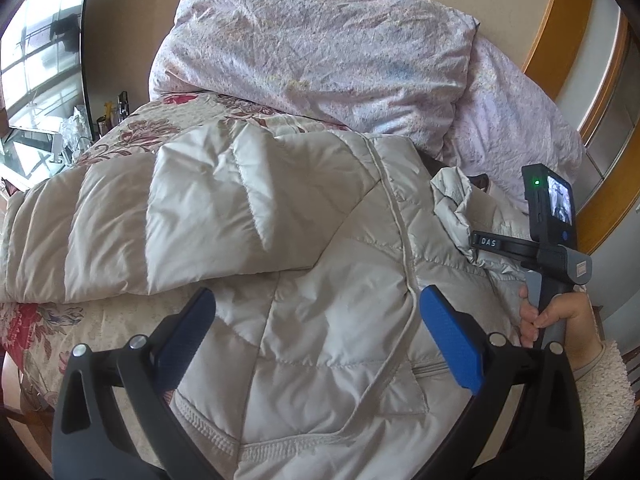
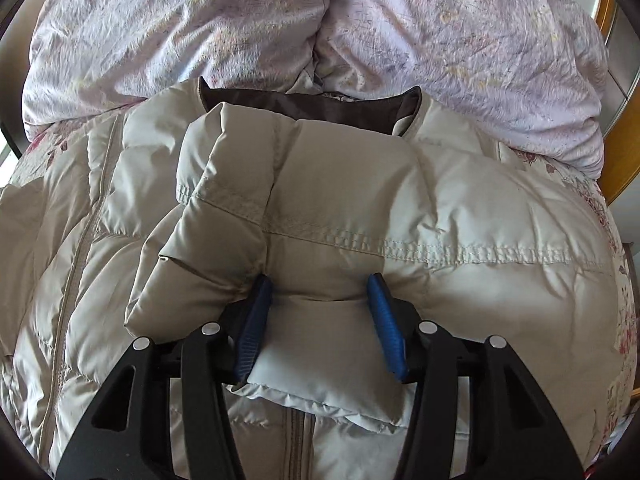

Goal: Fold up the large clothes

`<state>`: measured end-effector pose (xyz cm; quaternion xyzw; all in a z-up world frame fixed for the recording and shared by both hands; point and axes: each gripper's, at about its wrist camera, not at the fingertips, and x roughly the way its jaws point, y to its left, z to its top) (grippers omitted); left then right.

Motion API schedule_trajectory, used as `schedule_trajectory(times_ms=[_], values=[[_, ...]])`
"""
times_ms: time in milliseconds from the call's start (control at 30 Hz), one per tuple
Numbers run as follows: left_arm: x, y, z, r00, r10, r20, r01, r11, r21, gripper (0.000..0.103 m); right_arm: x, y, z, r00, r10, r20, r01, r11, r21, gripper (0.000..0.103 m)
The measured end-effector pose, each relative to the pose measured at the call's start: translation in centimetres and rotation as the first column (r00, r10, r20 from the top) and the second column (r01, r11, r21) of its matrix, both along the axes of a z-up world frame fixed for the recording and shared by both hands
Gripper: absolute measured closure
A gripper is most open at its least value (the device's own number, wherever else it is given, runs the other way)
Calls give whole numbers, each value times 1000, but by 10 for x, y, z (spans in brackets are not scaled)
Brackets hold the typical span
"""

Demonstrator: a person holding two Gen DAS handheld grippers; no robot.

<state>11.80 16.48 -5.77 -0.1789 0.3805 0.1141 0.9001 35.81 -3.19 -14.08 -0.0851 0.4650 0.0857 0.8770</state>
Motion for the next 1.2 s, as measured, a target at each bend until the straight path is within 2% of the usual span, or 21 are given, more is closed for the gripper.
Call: schedule_trajectory(times_ms=[333,433,567,700,800,933,1133,1200], values=[[-16,40,-6,992,101,-82,-102,995,-6,2,2,4,0,1000,-2,5,2,1000,-18,49],[-28,59,-7,983,146,-108,-148,989,-12,2,0,0,0,1000,-14,21,14,1000,2,42],[-51,93,-10,961,243,-129,-246,969,-9,2,-1,-5,-1,999,-20,30,19,1000,21,39],[-63,123,-17,935,317,-157,-326,945,-37,2,-1,-4,0,999,-23,33,23,1000,15,38],[-66,141,-22,924,347,-161,-361,930,-69,8,-1,-5,0,999,-20,33,20,1000,20,37],[-69,166,-32,899,402,-172,-426,894,-136,16,-3,-5,0,999,-20,34,19,999,28,36],[-83,197,-51,854,489,-179,-520,808,-278,34,-2,-4,1,999,-23,37,22,999,35,35],[-87,201,-52,844,509,-167,-535,787,-307,38,-3,-4,1,999,-23,40,22,999,36,35]])
